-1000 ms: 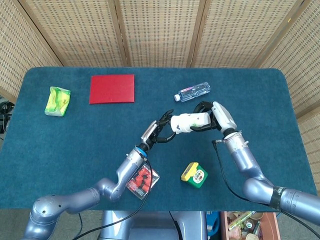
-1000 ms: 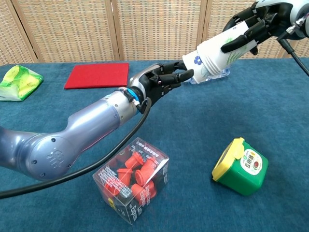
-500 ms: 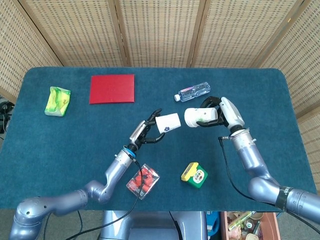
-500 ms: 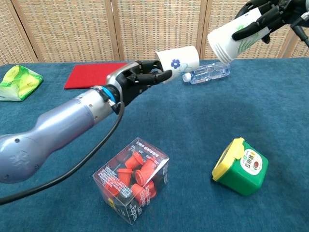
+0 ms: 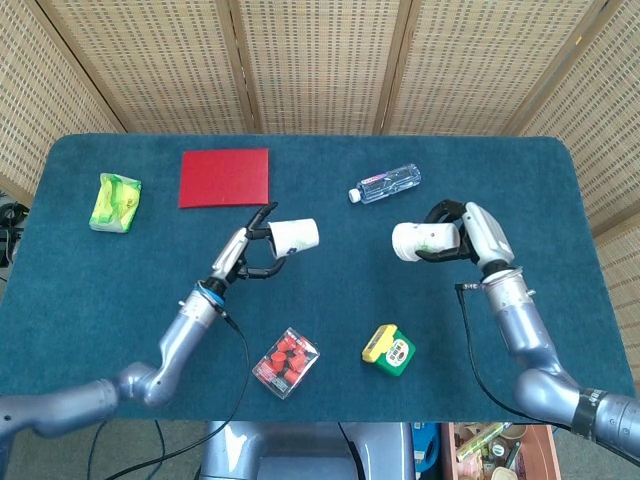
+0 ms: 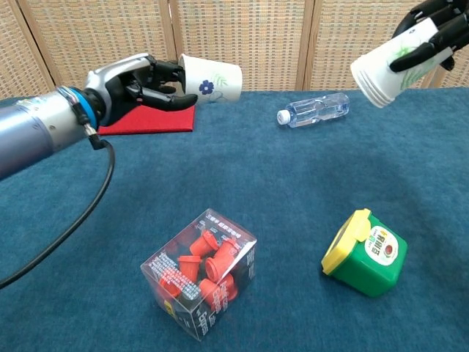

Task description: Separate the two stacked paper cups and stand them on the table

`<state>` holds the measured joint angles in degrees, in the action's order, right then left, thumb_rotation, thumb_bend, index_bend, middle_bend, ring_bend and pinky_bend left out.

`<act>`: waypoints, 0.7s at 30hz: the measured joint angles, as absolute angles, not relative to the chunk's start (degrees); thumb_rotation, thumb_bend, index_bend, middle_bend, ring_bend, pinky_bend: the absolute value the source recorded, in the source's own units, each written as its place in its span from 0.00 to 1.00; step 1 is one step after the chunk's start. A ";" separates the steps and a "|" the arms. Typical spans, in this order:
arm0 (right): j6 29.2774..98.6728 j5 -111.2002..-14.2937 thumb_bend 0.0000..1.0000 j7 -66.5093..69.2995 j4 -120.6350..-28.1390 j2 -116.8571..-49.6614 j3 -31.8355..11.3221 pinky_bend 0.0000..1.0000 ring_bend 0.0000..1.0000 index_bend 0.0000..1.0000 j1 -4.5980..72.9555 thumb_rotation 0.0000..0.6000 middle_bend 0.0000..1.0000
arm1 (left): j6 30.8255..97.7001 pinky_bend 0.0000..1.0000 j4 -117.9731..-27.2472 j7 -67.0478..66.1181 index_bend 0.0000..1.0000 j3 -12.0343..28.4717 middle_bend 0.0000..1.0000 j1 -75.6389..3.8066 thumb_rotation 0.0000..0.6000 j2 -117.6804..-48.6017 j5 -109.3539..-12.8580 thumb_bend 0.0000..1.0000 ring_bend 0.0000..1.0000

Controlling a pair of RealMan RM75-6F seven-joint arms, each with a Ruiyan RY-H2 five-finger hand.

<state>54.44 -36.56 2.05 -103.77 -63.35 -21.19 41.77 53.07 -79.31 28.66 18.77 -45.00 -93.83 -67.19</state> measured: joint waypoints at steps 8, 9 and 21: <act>60.09 -35.14 0.22 -7.60 -106.43 -62.71 -16.50 0.73 0.47 0.74 41.02 1.00 0.61 | 54.94 0.00 -98.60 -4.06 0.71 15.02 0.05 -44.19 1.00 -78.87 -53.69 0.39 0.00; 60.70 -35.17 0.22 -8.51 -106.52 -62.84 -16.04 0.73 0.47 0.74 40.96 1.00 0.61 | 55.45 0.00 -100.63 -7.20 0.71 14.50 0.05 -44.21 1.00 -77.47 -51.71 0.39 0.00; 64.32 -36.75 0.22 -14.59 -103.71 -67.97 -10.16 0.72 0.47 0.74 38.36 1.00 0.55 | 65.68 0.00 -110.16 -27.54 0.66 5.64 0.01 -42.95 1.00 -71.81 -43.82 0.39 0.00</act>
<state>64.32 -36.75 -14.59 -103.71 -67.97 -10.16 38.36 65.68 -110.16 -27.54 5.64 -42.95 -71.81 -43.82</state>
